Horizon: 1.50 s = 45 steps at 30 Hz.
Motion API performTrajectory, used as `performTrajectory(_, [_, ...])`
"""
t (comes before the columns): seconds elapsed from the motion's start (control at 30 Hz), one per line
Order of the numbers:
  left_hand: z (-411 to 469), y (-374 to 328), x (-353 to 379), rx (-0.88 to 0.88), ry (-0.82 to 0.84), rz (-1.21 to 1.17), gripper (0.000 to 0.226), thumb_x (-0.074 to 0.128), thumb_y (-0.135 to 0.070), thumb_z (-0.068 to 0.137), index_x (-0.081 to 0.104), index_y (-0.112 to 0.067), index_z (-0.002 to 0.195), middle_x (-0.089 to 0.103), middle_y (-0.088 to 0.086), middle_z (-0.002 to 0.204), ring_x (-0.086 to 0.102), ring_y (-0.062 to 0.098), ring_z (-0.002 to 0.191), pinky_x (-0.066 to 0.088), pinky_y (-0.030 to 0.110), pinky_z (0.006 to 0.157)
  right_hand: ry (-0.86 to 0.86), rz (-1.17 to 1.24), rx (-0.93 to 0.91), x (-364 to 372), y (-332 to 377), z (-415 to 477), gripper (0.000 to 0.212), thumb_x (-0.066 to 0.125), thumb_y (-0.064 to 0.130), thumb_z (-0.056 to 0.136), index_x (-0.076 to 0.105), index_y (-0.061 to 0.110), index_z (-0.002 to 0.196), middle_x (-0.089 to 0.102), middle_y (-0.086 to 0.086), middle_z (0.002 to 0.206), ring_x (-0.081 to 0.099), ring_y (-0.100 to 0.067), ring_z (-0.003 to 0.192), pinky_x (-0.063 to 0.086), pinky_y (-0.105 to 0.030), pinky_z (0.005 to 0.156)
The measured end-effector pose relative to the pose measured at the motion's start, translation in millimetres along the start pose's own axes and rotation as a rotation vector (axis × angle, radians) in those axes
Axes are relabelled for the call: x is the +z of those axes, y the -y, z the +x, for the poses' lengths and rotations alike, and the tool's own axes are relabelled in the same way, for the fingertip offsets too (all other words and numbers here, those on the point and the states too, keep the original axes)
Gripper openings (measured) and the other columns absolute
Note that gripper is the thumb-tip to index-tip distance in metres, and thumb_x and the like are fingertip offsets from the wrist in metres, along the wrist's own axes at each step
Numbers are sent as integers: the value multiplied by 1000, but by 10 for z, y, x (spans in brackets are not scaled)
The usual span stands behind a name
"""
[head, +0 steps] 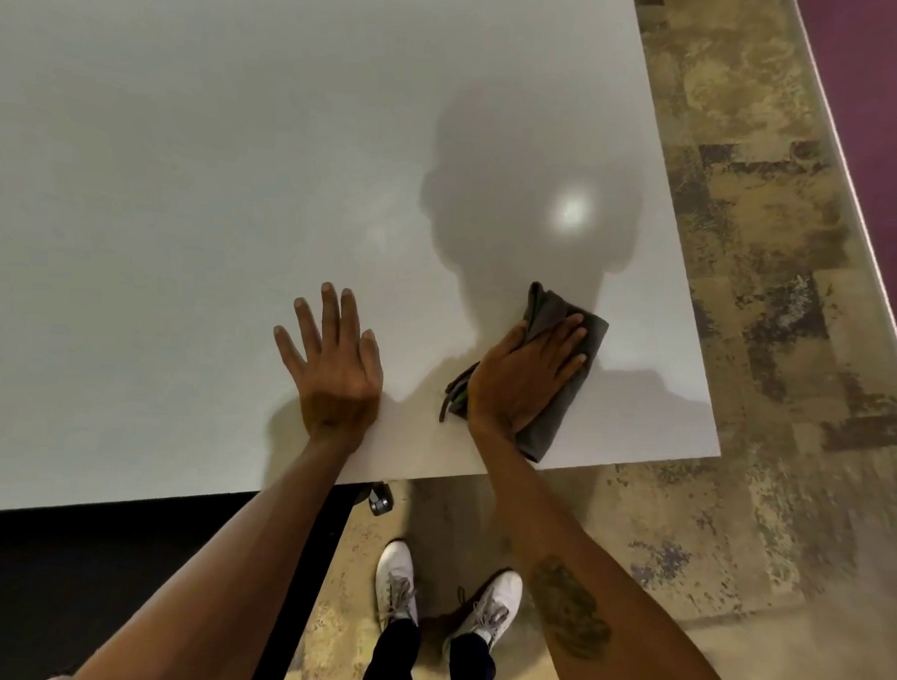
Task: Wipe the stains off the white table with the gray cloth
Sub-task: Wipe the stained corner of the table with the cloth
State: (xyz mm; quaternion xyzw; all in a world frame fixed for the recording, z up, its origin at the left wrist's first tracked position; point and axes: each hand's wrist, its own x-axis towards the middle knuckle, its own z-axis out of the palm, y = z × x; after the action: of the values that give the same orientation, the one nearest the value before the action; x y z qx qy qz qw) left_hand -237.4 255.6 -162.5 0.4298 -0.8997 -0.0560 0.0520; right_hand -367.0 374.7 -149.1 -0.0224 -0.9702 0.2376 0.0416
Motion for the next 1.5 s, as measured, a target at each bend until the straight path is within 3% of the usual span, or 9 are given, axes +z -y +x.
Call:
performTrajectory(0.2, [52,-13,0,3,-1,12,54,34,-31,111,33,-10,161,26,12,169,20,40,157,19,66,122,22,-3,-82,165,288,390,59,27,32,104,22,-2,152,30,-18,159,25,-28,149,15,-45,125])
performTrajectory(0.43, [77,-39,-35,-3,22,-5,54,37,-30,110,34,-9,160,27,13,168,21,41,156,19,67,122,182,124,-347,283,441,749,61,35,34,102,25,0,152,32,-17,158,24,-29,149,14,-42,125])
performTrajectory(0.7, [116,-32,-68,-30,139,-25,59,21,-37,111,12,-16,166,4,3,174,-1,35,161,4,63,126,607,234,-601,199,413,973,59,38,39,101,24,19,155,26,-4,162,16,-24,151,10,-37,123])
performTrajectory(0.8, [108,-38,-93,-37,149,-53,60,16,-39,111,12,-17,166,4,3,174,-3,34,161,3,63,126,699,198,-766,120,332,949,56,37,38,102,26,20,154,26,-3,162,15,-16,150,-1,-15,116])
performTrajectory(0.9, [103,-21,-102,-33,138,-66,59,15,-40,111,13,-18,166,5,3,174,-1,35,161,4,64,126,737,227,-943,27,260,821,53,39,30,103,29,14,152,30,-4,159,6,14,136,-14,5,104])
performTrajectory(1.03, [96,-5,-89,-30,126,-70,60,15,-42,111,14,-19,166,7,2,174,1,34,161,5,63,126,846,147,-1095,-57,132,614,51,38,27,106,27,12,153,29,-5,160,16,-4,149,-2,-15,121])
performTrajectory(1.2, [65,7,-60,-20,116,-92,60,13,-41,110,15,-18,166,8,2,174,2,35,161,4,64,126,883,168,-1160,-166,-128,321,52,37,29,104,28,9,151,31,-6,159,3,17,136,-11,-1,111])
performTrajectory(1.37, [46,13,-49,-1,111,-95,59,14,-39,111,12,-18,166,5,2,174,0,35,161,3,64,126,928,122,-1072,-280,-376,75,58,44,42,101,25,25,154,31,3,160,17,-12,148,0,-14,114])
performTrajectory(1.5, [24,4,-61,-9,100,-89,59,13,-39,110,16,-18,165,9,3,174,3,36,160,3,64,126,879,210,-1193,-413,-555,-67,58,51,32,100,33,12,151,38,-8,156,5,8,138,-11,-1,111])
